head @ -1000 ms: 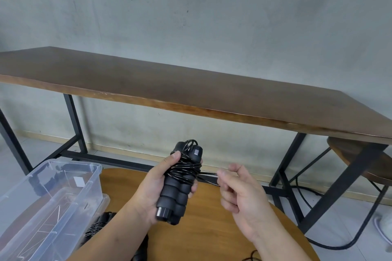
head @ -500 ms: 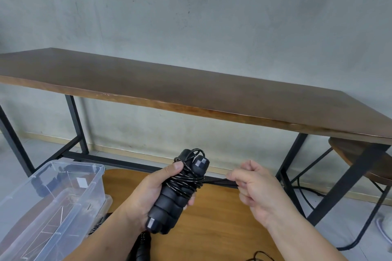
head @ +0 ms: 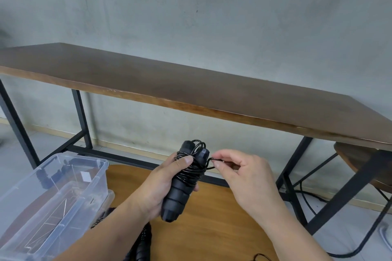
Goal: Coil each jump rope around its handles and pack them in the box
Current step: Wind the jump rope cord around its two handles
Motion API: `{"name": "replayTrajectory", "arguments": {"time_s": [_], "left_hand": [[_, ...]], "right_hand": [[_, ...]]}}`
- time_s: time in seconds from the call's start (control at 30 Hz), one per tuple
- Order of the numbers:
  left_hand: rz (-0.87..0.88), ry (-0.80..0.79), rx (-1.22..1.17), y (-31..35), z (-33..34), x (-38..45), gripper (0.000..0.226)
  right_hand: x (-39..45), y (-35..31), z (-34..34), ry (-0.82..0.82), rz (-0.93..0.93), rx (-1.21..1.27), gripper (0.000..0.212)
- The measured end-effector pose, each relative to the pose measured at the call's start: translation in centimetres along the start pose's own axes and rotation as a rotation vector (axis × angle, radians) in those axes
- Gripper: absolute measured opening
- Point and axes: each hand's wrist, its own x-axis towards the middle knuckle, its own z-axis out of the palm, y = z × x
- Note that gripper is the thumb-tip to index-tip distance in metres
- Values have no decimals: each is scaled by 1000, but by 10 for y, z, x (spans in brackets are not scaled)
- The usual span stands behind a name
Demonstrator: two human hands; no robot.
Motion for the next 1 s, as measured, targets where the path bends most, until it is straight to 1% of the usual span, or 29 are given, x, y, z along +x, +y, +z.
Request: {"name": "replayTrajectory", "arguments": {"time_s": [0.07,0.1,0.2,0.3,0.37,0.43,0.53,0.67,0.73,0.8,0.9,1.0], "left_hand": [[20,-7,8,-3,2,-1,48],[24,-12,10,-5,3,-1,48],[31,-25,21,-9,7,-2,47],[36,-26,49,-11,9,-4,38],[38,-25,60,-12,9,-4,36],[43,-19,71,-14,9,-4,36],[59,1,80,-15,11,-4,33],[94,-6,105,-11,15,-3,41],[110,-14,122,-9,18,-3,44],[126,-24,146,-9,21,-4,46],[142,-31,160,-11,24,-5,44],[131,-31,143,-12,26,-7,44]], "right_hand": [[1,2,3,10,-94,-40,17],[3,4,4,13,-105,-28,17],[10,8,6,14,-6,64,16],[11,12,11,57,95,204,23],[8,14,15,91,141,228,22],[4,16,19,126,157,241,15],[-3,17,26,191,158,351,14],[-6,16,27,304,166,458,15],[-7,14,27,319,183,501,14],[-8,15,29,321,172,470,13],[-9,17,30,282,142,406,17],[-13,17,31,274,60,319,19]]}}
